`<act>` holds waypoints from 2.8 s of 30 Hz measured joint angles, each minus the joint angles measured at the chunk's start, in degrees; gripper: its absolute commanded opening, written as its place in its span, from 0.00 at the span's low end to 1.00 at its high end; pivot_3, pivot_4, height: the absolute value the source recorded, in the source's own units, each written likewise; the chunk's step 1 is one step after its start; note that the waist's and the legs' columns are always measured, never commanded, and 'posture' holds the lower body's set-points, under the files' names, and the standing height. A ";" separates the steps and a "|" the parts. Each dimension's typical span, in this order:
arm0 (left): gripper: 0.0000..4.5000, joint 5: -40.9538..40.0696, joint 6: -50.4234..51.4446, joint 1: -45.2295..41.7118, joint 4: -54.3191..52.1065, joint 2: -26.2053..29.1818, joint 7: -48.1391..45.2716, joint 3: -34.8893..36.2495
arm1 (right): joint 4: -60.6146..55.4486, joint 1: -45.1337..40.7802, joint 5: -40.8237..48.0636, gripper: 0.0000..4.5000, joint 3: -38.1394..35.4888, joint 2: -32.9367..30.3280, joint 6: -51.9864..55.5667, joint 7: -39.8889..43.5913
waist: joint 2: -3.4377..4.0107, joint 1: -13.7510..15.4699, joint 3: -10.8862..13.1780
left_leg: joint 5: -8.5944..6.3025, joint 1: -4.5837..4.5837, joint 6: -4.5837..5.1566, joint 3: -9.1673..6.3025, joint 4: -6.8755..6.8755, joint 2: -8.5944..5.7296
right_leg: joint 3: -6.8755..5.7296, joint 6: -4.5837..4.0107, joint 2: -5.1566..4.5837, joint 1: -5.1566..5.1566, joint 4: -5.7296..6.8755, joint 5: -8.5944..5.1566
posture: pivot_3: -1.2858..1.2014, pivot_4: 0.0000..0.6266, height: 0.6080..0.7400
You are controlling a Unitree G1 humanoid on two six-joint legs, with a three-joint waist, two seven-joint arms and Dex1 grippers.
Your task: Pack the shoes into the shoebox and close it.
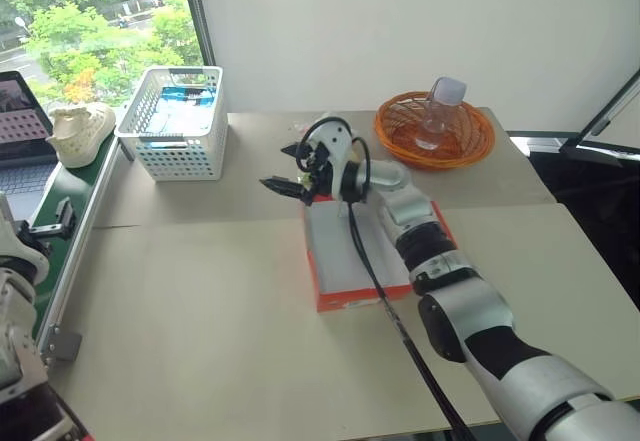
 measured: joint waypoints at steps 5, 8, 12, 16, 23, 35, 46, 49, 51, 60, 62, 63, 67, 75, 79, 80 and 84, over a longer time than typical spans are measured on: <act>1.00 -0.14 -4.48 -1.16 12.36 5.33 -3.04 0.01 | -4.13 0.63 0.01 0.99 0.64 -0.80 3.54 2.39 | -0.01 -0.03 0.00 | -0.01 -0.13 -0.08 0.00 -0.07 0.02 | -0.04 -0.03 -0.03 -0.17 0.01 0.02 | 0.52 0.24 1.00; 1.00 -1.38 -5.79 -1.64 19.15 8.59 -6.45 0.07 | -9.95 2.10 0.04 0.99 1.21 -2.20 6.97 3.73 | -0.01 0.03 0.00 | -0.21 -0.13 -0.42 0.00 -0.16 0.03 | -0.12 -0.06 -0.06 -0.19 -0.01 0.01 | 0.52 0.24 1.00; 1.00 -1.48 -8.37 -2.54 29.25 13.15 -10.78 -0.21 | -16.10 4.48 0.07 0.99 2.07 -3.66 11.35 4.74 | -0.01 0.03 0.00 | -0.23 -0.18 -0.52 0.01 -0.18 0.04 | -0.21 -0.11 -0.08 -0.28 0.00 -0.01 | 0.52 0.24 1.00; 1.00 -1.48 -12.21 -3.83 37.86 16.60 -16.00 -1.67 | -19.84 5.35 0.07 0.99 2.32 -4.83 14.44 5.00 | -0.01 0.07 0.00 | -0.23 -0.21 -0.53 0.02 -0.19 0.05 | -0.26 -0.14 -0.08 -0.35 0.01 -0.01 | 0.52 0.24 1.00; 1.00 -1.44 -16.18 -6.58 47.43 18.03 -21.84 -5.88 | -23.36 5.46 0.11 0.99 2.46 -5.43 16.88 4.67 | -0.02 0.15 -0.01 | -0.10 -0.38 -0.36 0.04 -0.19 0.06 | -0.36 -0.16 -0.08 -0.50 0.04 -0.02 | 0.52 0.24 1.00; 0.68 -1.53 -10.73 -10.43 56.02 20.88 -23.29 -9.51 | -25.69 6.42 0.06 1.00 2.85 -7.37 18.54 3.90 | 0.00 0.20 -0.03 | 0.09 -0.53 -0.17 0.12 -0.19 0.06 | -0.34 -0.17 -0.06 -0.80 0.21 -0.01 | 0.52 0.24 1.00; 0.61 -7.27 -1.37 -10.16 30.90 12.98 -19.45 -9.08 | -28.45 6.37 3.93 1.00 1.50 -8.13 23.97 3.20 | -0.26 3.33 -0.06 | 0.14 -0.93 -0.24 -0.03 -0.05 0.06 | -0.47 -0.16 -0.06 -0.92 0.19 0.01 | 0.52 0.24 1.00; 0.61 -10.61 2.09 -11.71 17.88 9.55 -16.97 -10.28 | -30.92 6.34 8.49 1.00 -1.80 -8.07 29.51 2.14 | -0.40 3.27 -0.09 | 0.13 -1.12 -0.21 -0.05 0.05 0.06 | -0.47 -0.07 -0.06 -0.98 0.14 0.11 | 0.52 0.24 1.00; 0.61 -12.88 4.72 -14.21 9.39 6.26 -14.07 -11.74 | -32.17 6.30 13.07 1.00 -6.03 -8.05 35.14 0.24 | -0.41 3.24 -0.10 | 0.13 -1.12 -0.20 -0.05 0.06 0.04 | -0.46 -0.06 -0.06 -0.97 0.13 0.14 | 0.52 0.24 1.00; 0.61 -18.57 13.57 -19.08 -7.80 -11.97 -2.63 -24.44 | -34.64 6.10 27.47 1.00 -20.56 -7.67 55.66 -13.47 | -0.40 1.53 -0.09 | 0.14 -1.02 -0.17 -0.04 0.08 0.04 | -0.22 -0.05 0.05 -0.96 0.15 0.14 | 0.52 0.24 1.00; 0.61 -18.81 14.37 -19.87 -8.92 -15.15 -0.88 -26.85 | -34.90 6.13 29.64 1.00 -22.73 -6.88 58.85 -16.82 | -0.39 1.41 -0.09 | 0.14 -1.02 -0.16 -0.04 0.08 0.04 | -0.20 -0.05 0.07 -0.96 0.16 0.14 | 0.52 0.24 1.00; 0.61 -18.84 14.51 -20.50 -9.26 -16.61 -0.22 -28.21 | -35.38 6.21 30.77 1.00 -23.46 -6.40 60.20 -18.17 | -0.39 1.42 -0.09 | 0.15 -1.02 -0.16 -0.05 0.08 0.04 | -0.20 -0.05 0.08 -0.96 0.16 0.14 | 0.52 0.24 1.00; 0.61 -18.84 14.50 -23.05 -9.38 -22.20 1.61 -31.82 | -39.85 8.01 33.95 1.00 -23.65 -4.69 63.62 -21.57 | -0.39 1.75 -0.09 | 0.15 -1.03 -0.15 -0.07 0.12 0.00 | -0.20 0.00 0.06 -0.93 0.13 0.16 | 0.52 0.24 1.00; 0.61 -19.22 15.02 -20.75 -11.51 -24.34 1.61 -35.70 | -42.29 10.52 34.28 1.00 -23.20 -4.49 63.91 -26.30 | -0.37 1.50 -0.09 | 0.15 -1.02 -0.14 -0.08 0.13 0.00 | -0.15 0.01 0.09 -0.93 0.14 0.17 | 0.52 0.24 1.00; 0.61 -20.29 17.27 -18.04 -15.75 -25.08 2.46 -36.16 | -41.12 10.28 34.31 1.00 -23.92 -4.51 63.05 -27.98 | -0.37 1.72 -0.09 | 0.16 -1.02 -0.13 -0.08 0.14 -0.01 | -0.15 0.01 0.08 -0.92 0.14 0.17 | 0.52 0.24 1.00; 0.61 -20.81 17.77 -17.47 -16.57 -25.09 2.75 -36.21 | -40.28 10.14 34.31 1.00 -24.31 -4.56 62.78 -28.23 | -0.37 1.75 -0.09 | 0.16 -1.02 -0.13 -0.08 0.15 -0.01 | -0.15 0.01 0.09 -0.92 0.14 0.17 | 0.52 0.24 1.00; 0.61 -22.23 20.32 -15.36 -19.07 -24.58 4.01 -35.53 | -36.67 9.31 34.29 1.00 -25.32 -4.88 60.26 -28.47 | -0.36 1.69 -0.09 | 0.16 -1.01 -0.12 -0.09 0.15 0.00 | -0.15 0.01 0.10 -0.92 0.14 0.17 | 0.52 0.24 1.00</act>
